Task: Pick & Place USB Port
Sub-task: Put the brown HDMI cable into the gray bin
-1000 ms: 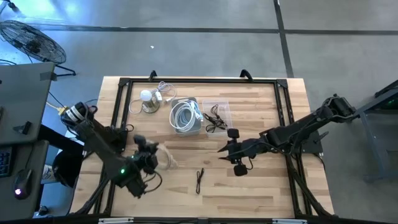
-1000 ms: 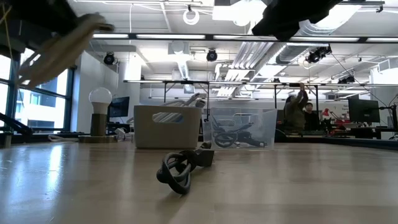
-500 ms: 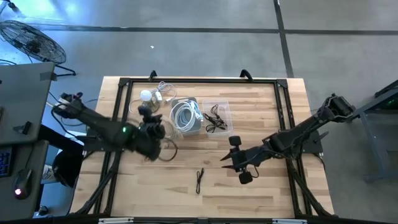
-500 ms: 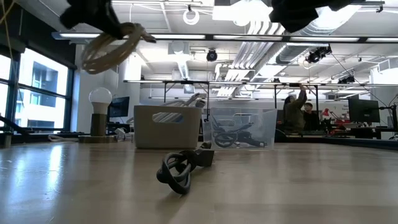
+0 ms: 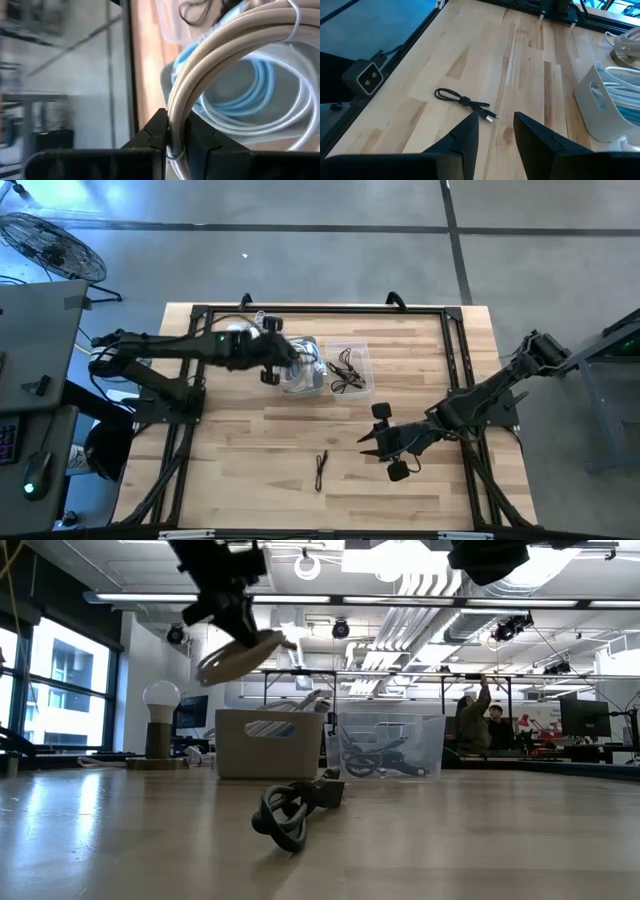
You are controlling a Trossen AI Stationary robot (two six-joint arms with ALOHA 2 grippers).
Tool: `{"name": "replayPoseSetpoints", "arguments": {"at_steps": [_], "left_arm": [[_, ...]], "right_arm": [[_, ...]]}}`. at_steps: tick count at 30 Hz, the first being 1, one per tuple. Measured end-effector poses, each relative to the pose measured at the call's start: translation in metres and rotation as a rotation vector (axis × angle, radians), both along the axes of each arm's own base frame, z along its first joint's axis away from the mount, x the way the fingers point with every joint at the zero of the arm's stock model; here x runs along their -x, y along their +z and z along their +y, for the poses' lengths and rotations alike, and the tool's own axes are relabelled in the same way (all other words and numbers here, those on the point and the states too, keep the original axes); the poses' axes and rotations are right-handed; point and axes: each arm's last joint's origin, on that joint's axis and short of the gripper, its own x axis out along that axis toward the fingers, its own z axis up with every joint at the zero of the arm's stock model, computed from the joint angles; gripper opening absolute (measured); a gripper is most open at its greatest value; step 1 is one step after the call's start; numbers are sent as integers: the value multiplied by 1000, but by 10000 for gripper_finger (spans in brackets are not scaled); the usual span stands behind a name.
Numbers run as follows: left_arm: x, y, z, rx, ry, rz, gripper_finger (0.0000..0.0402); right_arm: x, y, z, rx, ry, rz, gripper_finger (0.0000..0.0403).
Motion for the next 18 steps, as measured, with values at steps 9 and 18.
{"name": "replayPoseSetpoints", "arguments": {"at_steps": [9, 18], "left_arm": [[-1, -40, 45, 116, -112, -148, 34], [19, -90, 69, 183, -149, -294, 34]], "right_arm": [[5, -3, 4, 28, 9, 25, 116], [6, -5, 2, 65, -7, 40, 116]]}}
